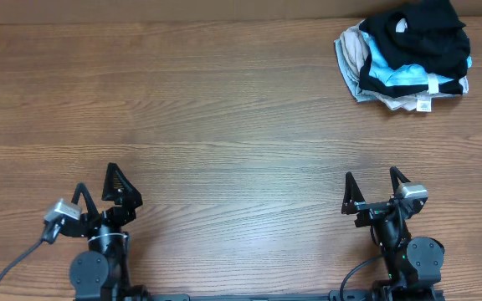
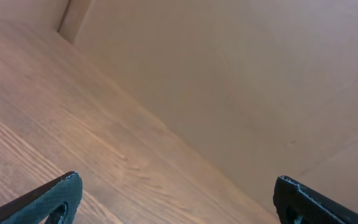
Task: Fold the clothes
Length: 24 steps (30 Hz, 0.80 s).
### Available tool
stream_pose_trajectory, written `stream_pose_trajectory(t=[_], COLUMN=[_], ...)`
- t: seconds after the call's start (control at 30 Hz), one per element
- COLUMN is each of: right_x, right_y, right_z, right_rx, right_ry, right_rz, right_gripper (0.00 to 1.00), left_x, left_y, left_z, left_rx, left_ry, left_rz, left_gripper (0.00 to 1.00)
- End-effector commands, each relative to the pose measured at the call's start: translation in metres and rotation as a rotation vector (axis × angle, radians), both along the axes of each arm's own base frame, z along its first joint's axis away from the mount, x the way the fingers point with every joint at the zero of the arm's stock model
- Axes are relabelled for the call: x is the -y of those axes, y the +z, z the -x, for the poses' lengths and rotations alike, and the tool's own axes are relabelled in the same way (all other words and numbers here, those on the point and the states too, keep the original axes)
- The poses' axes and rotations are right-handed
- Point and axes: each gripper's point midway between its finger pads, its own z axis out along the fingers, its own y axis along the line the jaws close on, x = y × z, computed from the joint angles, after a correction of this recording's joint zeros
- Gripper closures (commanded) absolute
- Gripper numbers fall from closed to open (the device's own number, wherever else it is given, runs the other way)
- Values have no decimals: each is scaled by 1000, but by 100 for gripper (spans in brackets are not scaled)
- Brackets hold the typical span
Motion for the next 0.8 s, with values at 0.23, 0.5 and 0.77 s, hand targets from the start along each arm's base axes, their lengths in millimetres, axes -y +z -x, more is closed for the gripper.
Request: stream_pose_trajectory(t=[0.23,0.5,0.77], right_x=[-1,-1,-1], right_y=[1,1,1], right_z=[0,0,0], right_rx=[11,11,11], right_ry=[4,4,4], right_rz=[-6,-6,-6], right_gripper=[0,0,0], left_x=[-6,-7,-8], left_y=[-14,-35,-53], left_z=[-2,-6,-6], left_rx=[-18,-84,-162], left_ry=[49,50,47], left_rz=[-184,-291,-355], left_gripper=[0,0,0])
